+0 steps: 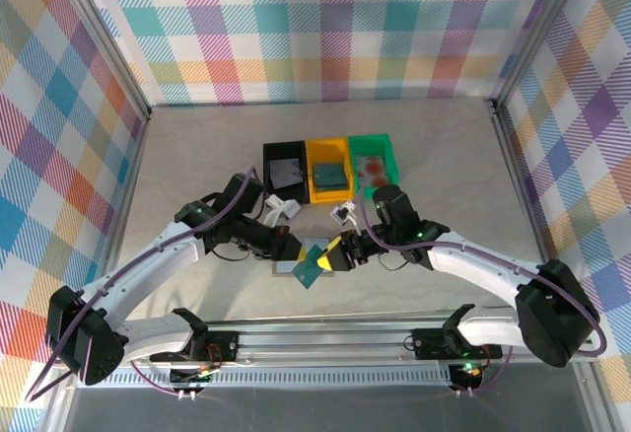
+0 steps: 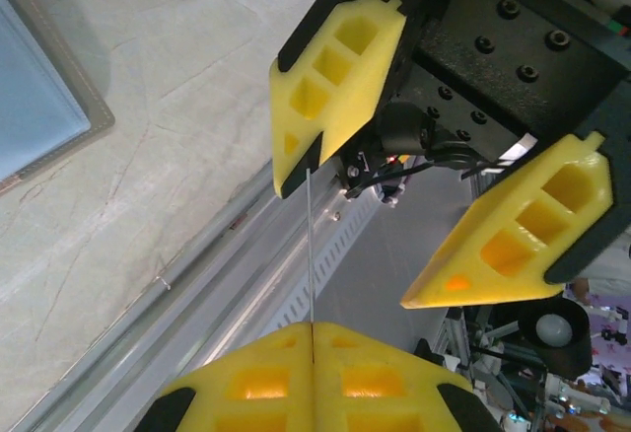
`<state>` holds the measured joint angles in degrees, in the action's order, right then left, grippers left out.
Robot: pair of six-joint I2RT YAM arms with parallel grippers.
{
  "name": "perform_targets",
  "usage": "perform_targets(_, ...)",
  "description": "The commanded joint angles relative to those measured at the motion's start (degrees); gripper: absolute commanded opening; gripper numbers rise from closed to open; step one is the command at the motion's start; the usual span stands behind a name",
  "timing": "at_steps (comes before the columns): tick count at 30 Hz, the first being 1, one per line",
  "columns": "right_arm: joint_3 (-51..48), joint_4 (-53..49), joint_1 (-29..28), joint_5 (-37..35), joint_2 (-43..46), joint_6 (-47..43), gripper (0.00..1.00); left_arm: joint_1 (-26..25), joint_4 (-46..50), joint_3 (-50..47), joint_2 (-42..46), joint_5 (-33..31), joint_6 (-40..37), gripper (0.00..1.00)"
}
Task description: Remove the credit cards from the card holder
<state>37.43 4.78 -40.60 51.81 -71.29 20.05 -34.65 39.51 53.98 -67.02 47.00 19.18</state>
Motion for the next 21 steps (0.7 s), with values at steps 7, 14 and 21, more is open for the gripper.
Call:
perform_targets(7,-0.3,3.3,-1.1,3.3,1.0,-0.6,0.29,0.7,-1.7,1.4,0.2,3.9,0.0,0.0)
perform_targets(14,0.1,1.4,-0.5,-2.2,2.2,-0.2,0.0,2.1,1.4,4.2,3.2,-1.9,-1.6,0.33)
perform_targets(21,3.6,-4.6,11.5,-14.8,5.3,5.3,0.0,5.6,4.3,4.8,12.8,-25.4,-0.5,0.88)
